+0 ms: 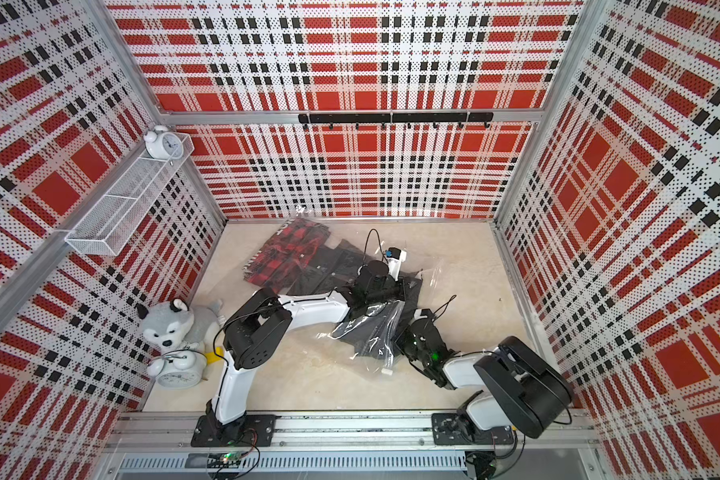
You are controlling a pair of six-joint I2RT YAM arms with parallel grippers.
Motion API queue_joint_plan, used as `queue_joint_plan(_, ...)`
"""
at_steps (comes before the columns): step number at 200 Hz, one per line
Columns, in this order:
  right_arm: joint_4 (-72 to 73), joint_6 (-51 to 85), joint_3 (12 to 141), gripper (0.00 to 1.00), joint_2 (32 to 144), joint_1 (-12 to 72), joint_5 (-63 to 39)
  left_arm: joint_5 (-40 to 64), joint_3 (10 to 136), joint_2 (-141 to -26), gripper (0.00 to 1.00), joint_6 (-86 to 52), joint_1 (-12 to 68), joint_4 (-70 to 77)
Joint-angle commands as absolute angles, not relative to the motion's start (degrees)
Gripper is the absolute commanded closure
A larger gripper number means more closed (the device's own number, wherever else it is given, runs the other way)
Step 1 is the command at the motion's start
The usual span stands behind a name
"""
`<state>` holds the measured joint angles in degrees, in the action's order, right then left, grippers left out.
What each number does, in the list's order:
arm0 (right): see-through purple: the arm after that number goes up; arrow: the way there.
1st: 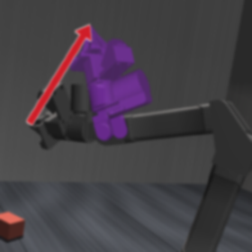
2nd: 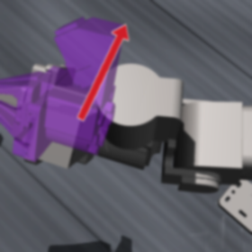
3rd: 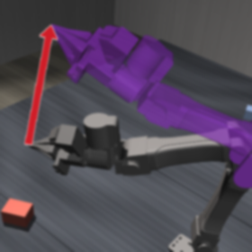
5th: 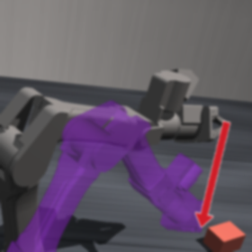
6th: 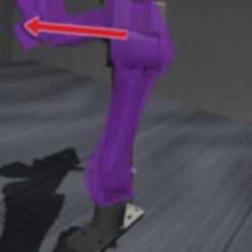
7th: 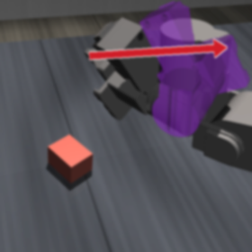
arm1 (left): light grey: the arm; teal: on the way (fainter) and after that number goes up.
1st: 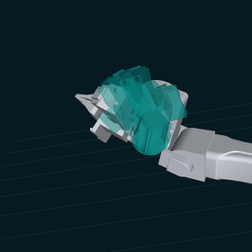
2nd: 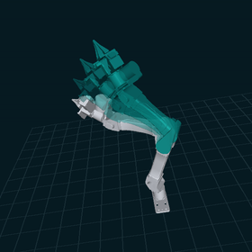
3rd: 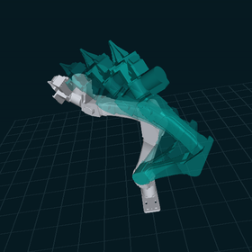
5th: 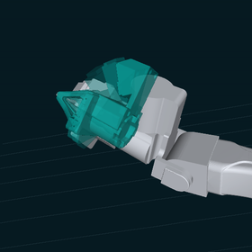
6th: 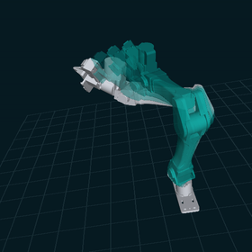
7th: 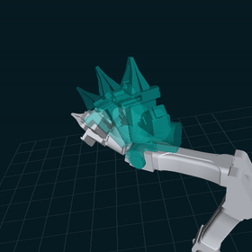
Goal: Place the folded shirt into the vacuum bag
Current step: Place the shirt in the vacuum bag.
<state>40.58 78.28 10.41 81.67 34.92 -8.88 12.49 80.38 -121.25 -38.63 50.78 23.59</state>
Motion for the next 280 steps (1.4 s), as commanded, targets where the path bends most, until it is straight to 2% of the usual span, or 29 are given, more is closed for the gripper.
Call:
queue_joint_plan(1,43.96,79.6,8.25,0.88,82.27,35.78,-10.09,14.35,79.99,-118.38,1.0,-38.85,50.23,27.16)
queue_joint_plan(28,36.05,77.26,8.0,0.66,76.5,35.82,-9.46,13.63,78.43,-117.53,1.0,-38.67,49.58,26.99)
queue_joint_plan(53,21.02,73.07,10.8,0.47,68.41,35.77,-6.0,13.14,77.53,-117.02,1.0,-38.47,49.5,26.81)
queue_joint_plan(104,3.59,68.79,13.48,0.38,57.54,33.14,-2.99,13.07,76.73,-116.5,1.0,-38.31,49.46,26.92)
queue_joint_plan(132,0.65,67.4,14.44,0.38,54.9,31.78,-2.67,13.63,77.04,-116.61,1.0,-38.32,49.61,27.16)
queue_joint_plan(143,0.76,66.75,14.99,0.41,55.29,31.36,-2.99,13.54,77.08,-116.48,1.0,-38.23,49.82,27.16)
queue_joint_plan(158,1.99,66.06,15.93,0.51,57.64,31.2,-3.73,13.51,77.4,-116.63,1.0,-38.01,49.95,27.16)
queue_joint_plan(175,4.36,65.44,16.77,0.57,61.56,31.27,-4.17,14.11,78.02,-117.31,1.0,-38.23,50.13,27.17)
queue_joint_plan(183,7.1,65.31,16.9,0.65,63.93,31.18,-4.63,14.24,78.13,-117.42,1.0,-38.23,50.34,27.24)
queue_joint_plan(200,11.06,64.83,18.11,0.75,68.84,31.2,-5.59,14.5,78.3,-117.5,1.0,-38.24,50.87,27.42)
queue_joint_plan(217,16.27,63.99,19.95,0.81,74.57,31.18,-7.32,15.16,78.63,-117.69,1.0,-38.49,50.9,27.37)
queue_joint_plan(266,22.42,61.52,25.5,0.84,86.68,30.43,-9.86,13.83,78.13,-116.86,1.0,-38.59,50.89,26.95)
queue_joint_plan(280,23.76,61.61,24.91,0.77,86.91,29.89,-11.6,13.04,78.05,-116.72,1.0,-38.24,50.8,26.48)
